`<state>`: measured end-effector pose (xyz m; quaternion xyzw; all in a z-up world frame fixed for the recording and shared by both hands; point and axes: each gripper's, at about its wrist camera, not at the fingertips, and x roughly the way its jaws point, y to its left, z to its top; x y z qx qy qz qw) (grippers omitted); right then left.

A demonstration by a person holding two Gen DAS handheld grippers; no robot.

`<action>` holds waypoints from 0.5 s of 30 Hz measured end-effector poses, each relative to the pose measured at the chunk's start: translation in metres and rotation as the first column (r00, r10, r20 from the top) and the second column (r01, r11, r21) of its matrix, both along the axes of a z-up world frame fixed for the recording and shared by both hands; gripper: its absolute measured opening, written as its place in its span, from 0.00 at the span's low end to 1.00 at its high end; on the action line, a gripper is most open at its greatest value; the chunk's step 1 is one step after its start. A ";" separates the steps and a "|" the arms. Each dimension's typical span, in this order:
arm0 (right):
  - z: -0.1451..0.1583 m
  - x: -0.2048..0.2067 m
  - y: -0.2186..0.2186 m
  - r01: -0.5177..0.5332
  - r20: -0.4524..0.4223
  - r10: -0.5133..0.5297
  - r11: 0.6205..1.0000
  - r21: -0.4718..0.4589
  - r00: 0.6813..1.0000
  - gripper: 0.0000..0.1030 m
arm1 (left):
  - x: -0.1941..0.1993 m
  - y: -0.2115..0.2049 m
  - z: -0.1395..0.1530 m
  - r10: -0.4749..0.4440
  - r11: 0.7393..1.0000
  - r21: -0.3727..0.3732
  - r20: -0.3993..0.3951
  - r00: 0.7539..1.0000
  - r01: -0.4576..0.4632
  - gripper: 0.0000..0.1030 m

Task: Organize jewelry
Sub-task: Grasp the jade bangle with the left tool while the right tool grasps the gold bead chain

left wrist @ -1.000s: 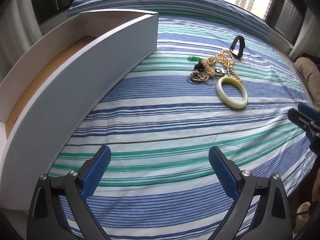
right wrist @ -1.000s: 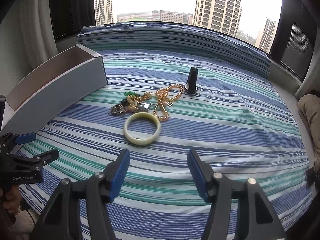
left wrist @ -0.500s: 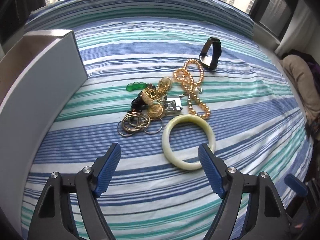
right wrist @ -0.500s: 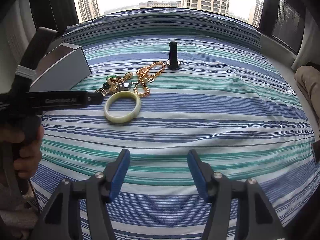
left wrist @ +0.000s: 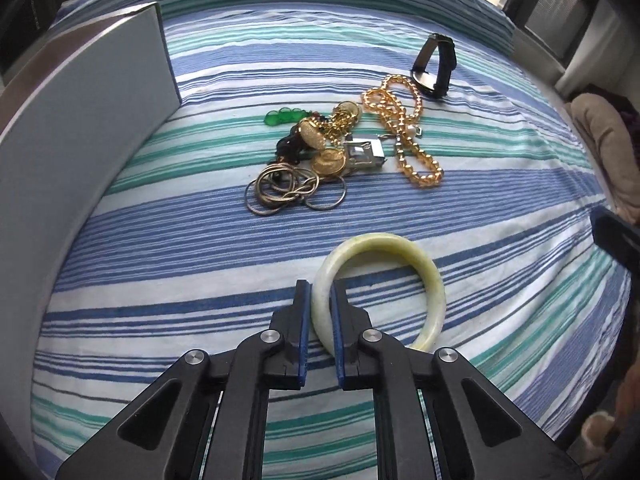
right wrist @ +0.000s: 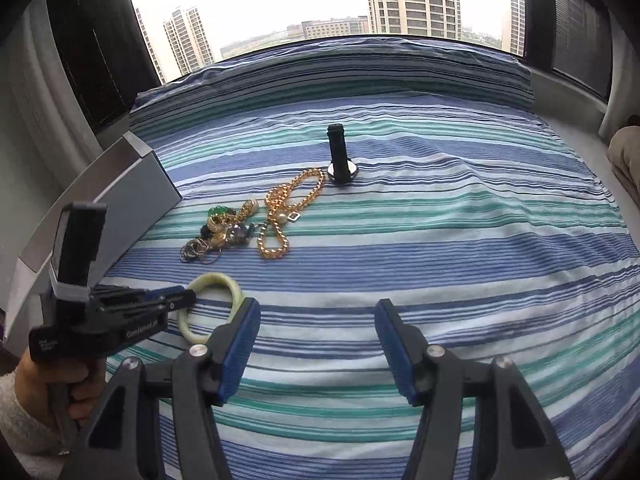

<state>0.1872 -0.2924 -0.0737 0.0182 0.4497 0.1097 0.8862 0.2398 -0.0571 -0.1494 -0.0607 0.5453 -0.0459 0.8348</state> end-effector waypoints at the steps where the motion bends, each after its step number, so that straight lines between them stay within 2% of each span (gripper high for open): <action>1: -0.003 0.016 0.000 -0.010 -0.026 0.011 0.999 0.050 1.000 0.59 | -0.006 0.007 -0.001 0.003 1.000 -0.002 -0.005 1.000 -0.003 0.08; 2: -0.006 0.034 0.001 -0.023 -0.056 0.029 0.994 0.104 0.998 0.59 | -0.012 0.013 -0.002 0.008 1.000 -0.002 -0.010 1.000 -0.008 0.08; 3: -0.011 0.052 0.005 -0.030 -0.079 0.042 0.989 0.147 0.996 0.52 | -0.019 0.019 -0.002 0.015 1.000 -0.002 -0.014 1.000 -0.015 0.08; 4: -0.016 0.071 0.009 -0.034 -0.103 0.053 0.984 0.178 0.993 0.45 | -0.023 0.023 0.003 0.021 1.000 0.000 -0.018 1.000 -0.021 0.08; 5: -0.023 0.090 0.015 -0.031 -0.138 0.059 0.980 0.195 0.989 0.34 | -0.028 0.029 0.005 0.028 1.000 0.003 -0.020 0.999 -0.028 0.08; 6: -0.031 0.109 0.020 -0.021 -0.176 0.061 0.975 0.221 0.983 0.30 | -0.032 0.034 0.006 0.036 0.999 0.004 -0.021 0.999 -0.036 0.08; 8: -0.047 0.140 0.032 -0.002 -0.237 0.063 0.968 0.251 0.970 0.30 | -0.040 0.041 0.006 0.053 0.999 0.001 -0.022 0.998 -0.053 0.08; 14: -0.087 0.190 0.075 -0.011 -0.321 0.046 0.994 0.110 0.946 0.29 | -0.048 0.055 0.003 0.077 0.997 -0.024 -0.020 0.997 -0.078 0.08; 15: -0.085 0.191 0.079 -0.015 -0.296 0.042 0.996 0.090 0.954 0.29 | -0.049 0.055 0.002 0.076 0.997 -0.027 -0.019 0.997 -0.077 0.08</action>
